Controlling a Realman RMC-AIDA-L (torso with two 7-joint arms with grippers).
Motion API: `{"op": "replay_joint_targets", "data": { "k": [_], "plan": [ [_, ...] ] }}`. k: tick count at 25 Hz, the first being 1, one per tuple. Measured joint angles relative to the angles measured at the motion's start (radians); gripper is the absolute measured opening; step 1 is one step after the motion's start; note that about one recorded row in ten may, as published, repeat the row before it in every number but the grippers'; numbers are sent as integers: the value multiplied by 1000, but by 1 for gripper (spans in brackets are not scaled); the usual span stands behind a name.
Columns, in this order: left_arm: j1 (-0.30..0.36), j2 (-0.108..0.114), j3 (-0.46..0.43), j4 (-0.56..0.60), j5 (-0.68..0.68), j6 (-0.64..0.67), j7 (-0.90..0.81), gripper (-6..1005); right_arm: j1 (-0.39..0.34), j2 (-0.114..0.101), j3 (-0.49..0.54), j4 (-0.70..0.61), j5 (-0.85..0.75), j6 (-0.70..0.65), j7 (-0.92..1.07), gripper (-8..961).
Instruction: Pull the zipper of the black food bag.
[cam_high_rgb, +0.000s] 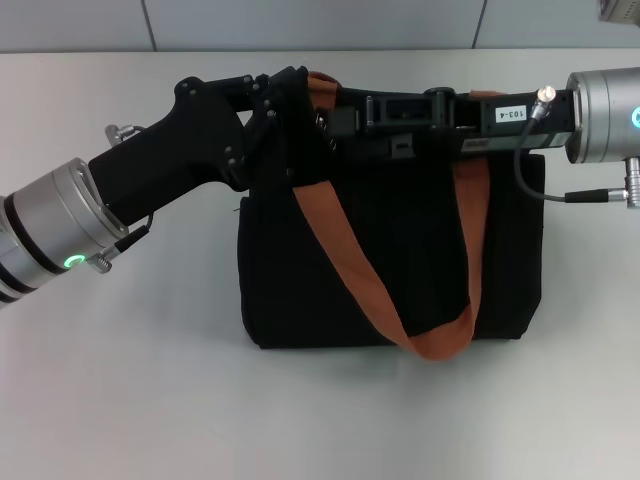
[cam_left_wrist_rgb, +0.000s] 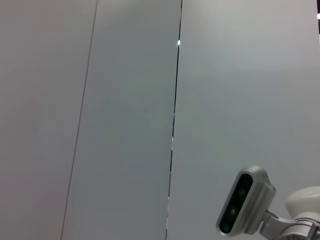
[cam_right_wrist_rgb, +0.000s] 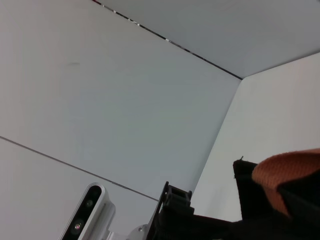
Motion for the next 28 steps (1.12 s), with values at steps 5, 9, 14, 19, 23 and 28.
{"op": "replay_joint_targets", "data": {
  "k": [5, 9, 14, 19, 23, 28],
  "plan": [
    [-2, 0, 0, -4, -6, -2, 1, 23, -1, 3, 1, 0, 2, 2, -9, 803],
    [-3, 0, 0, -6, -7, -3, 4, 23, -2, 3, -6, 0, -3, 24, -9, 800],
    [-6, 0, 0, -8, -7, -4, 4, 23, 1, 6, -24, 7, -4, 52, -8, 668],
    [-9, 0, 0, -9, -8, -4, 4, 24, 3, 16, -25, 1, -4, 59, -31, 448],
    [-10, 0, 0, -9, -9, -4, 4, 24, 5, 17, -25, -2, -4, 55, -93, 339],
    [-10, 0, 0, -9, -11, -4, 3, 24, 3, 17, -25, -23, -7, 49, -184, 331]
  ]
}}
